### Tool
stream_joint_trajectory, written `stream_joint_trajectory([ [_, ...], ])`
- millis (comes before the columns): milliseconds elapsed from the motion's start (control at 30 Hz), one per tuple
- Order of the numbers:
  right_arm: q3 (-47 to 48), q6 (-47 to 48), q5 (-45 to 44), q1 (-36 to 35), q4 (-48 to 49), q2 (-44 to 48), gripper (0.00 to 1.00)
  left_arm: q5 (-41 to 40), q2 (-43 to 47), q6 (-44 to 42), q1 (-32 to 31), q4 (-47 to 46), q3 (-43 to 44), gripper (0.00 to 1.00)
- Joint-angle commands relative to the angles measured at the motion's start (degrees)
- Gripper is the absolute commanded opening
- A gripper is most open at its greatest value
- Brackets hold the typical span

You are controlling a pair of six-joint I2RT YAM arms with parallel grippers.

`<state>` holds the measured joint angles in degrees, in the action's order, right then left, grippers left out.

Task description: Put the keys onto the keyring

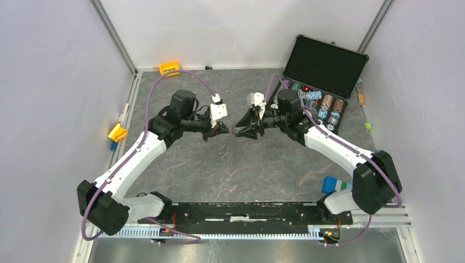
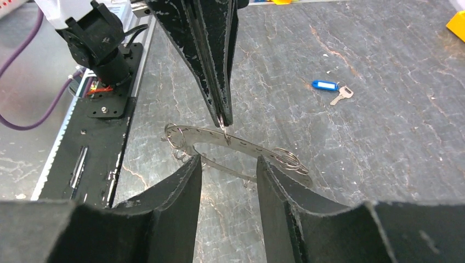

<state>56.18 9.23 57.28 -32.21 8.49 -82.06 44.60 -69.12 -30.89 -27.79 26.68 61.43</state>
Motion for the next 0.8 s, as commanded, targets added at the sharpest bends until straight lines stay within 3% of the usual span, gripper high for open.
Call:
stream_joint_trajectory([
  [0, 2.4, 5.2, -1.5, -1.2, -4.4, 2.1, 0.47, -12.3, 0.1, -7.7, -4.4, 11.3, 4.9, 0.02],
  [167, 2.1, 5.0, 0.5, -2.1, -3.7, 2.1, 0.45, -15.1, 0.8, -6.8, -7.1, 11.4, 4.7, 0.02],
  [367, 1.8, 4.3, 1.3, -3.2, -2.8, 1.6, 0.36, -15.0, 1.0, -5.3, -8.2, 11.4, 5.4, 0.02],
  [767, 0.0, 1.9, 2.8, -4.1, 1.0, 0.0, 0.36, -10.9, 1.3, -3.0, -8.2, 9.4, 4.9, 0.02],
])
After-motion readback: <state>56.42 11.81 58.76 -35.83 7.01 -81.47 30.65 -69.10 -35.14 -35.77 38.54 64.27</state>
